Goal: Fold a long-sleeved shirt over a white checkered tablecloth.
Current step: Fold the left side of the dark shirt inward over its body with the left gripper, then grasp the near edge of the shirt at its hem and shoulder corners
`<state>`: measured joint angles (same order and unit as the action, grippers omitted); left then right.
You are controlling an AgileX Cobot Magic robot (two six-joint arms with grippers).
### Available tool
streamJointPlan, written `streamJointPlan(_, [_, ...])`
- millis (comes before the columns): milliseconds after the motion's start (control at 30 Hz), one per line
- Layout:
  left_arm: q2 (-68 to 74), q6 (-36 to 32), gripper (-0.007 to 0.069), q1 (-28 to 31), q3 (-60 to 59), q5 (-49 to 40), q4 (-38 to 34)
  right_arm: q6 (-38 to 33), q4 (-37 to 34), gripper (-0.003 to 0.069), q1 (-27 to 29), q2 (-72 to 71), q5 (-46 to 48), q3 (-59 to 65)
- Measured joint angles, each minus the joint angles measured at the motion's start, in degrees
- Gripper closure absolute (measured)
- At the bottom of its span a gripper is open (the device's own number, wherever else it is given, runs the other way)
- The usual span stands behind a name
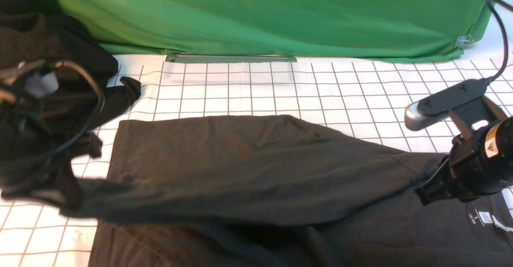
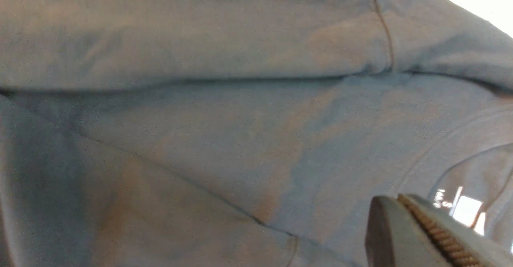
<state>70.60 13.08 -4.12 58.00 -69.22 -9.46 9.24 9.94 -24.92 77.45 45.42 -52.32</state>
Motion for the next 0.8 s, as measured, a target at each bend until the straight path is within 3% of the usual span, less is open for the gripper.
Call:
streamJointPlan(267, [-0.41, -1.01, 0.0579, 0.0, -6.63, 2.38, -3.29, -1.02, -1.56, 0.065, 0.0, 0.21, -0.41, 0.0])
streamJointPlan(400, [-0.41, -2.9, 0.0499, 0.0, -9.37, 2.93, -3.13, -1.23, -1.67, 0.0646, 0.0, 0.21, -0.45, 0.0])
streamJointPlan(667, [-0.41, -3.5, 0.0214, 0.0, -7.85, 0.76, -0.08, -1.23, -1.72, 0.0635, 0.0, 0.23, -2.49, -0.18])
streamJointPlan(800, [0.43, 0.05, 0.0174, 0.0, -1.22, 4.95, 6.37, -1.35, -1.8, 0.063, 0.0, 1.22, -1.17, -3.71])
